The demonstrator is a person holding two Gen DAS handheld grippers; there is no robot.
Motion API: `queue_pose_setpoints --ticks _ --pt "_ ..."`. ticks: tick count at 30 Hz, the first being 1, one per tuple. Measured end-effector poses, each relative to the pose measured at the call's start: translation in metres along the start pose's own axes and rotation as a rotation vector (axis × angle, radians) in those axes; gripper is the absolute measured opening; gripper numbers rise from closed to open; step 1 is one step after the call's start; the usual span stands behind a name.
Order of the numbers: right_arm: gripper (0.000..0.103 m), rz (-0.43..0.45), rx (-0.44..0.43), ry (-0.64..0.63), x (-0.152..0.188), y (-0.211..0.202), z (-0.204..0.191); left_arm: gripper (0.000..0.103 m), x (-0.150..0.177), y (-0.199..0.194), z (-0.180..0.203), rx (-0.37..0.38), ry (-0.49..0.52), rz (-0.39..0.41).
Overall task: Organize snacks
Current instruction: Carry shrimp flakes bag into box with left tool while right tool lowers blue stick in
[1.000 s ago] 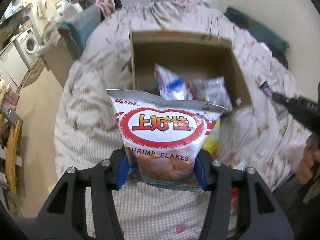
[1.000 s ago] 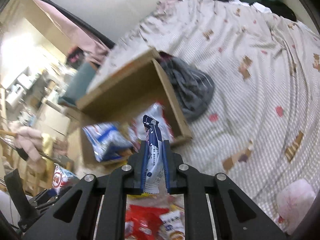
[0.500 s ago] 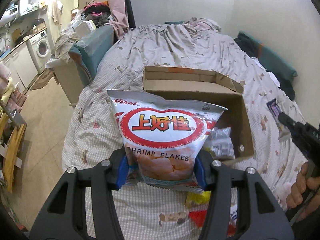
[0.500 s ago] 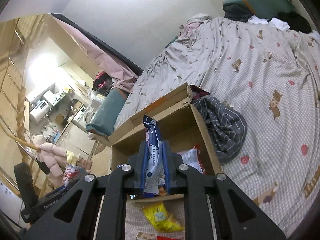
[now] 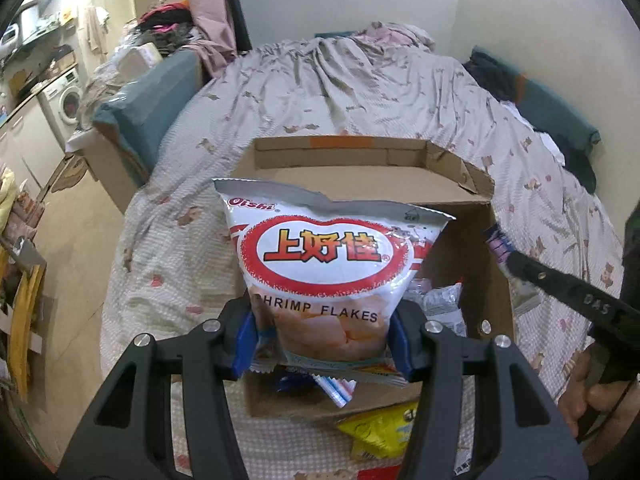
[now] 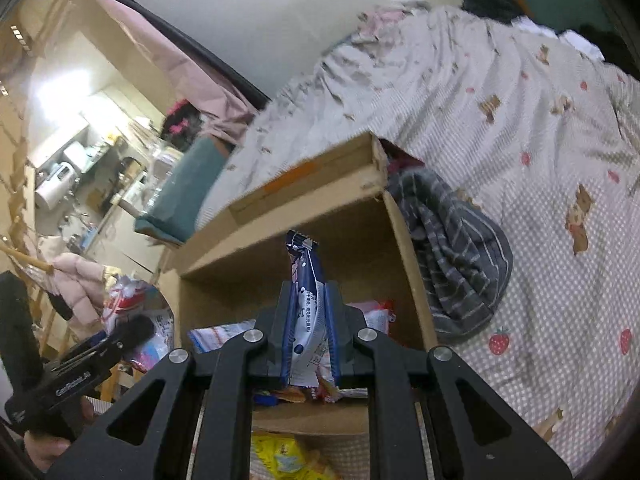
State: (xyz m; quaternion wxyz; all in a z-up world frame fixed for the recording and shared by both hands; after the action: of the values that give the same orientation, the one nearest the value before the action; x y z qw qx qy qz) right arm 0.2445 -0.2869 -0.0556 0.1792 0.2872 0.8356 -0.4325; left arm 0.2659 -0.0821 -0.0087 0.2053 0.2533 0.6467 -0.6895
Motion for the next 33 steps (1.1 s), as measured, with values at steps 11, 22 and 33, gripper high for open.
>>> queue_pose_setpoints --ticks 11,22,33 --pt "0.015 -0.119 0.042 0.093 0.016 0.025 0.023 0.051 0.004 0.040 0.028 -0.021 0.044 -0.058" --pt "0.015 -0.136 0.027 0.097 0.018 0.029 0.021 0.052 0.006 0.047 0.027 -0.027 0.040 -0.062" --pt "0.019 -0.140 -0.015 0.109 0.017 0.028 0.018 0.081 0.008 0.040 0.009 0.040 -0.063 -0.070"
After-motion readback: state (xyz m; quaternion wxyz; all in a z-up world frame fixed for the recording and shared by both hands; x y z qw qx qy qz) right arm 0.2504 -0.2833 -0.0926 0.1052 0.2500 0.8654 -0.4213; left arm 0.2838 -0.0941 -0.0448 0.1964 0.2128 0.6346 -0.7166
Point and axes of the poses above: each gripper's, at about its wrist camera, not at the fingertips, and y roughly the way its jaws point, z to its right, x to its underside, the point moved 4 cm from there along y, roughly the way its jaws point, and after that the axes turned 1 degree about -y, right-handed, at the moved point
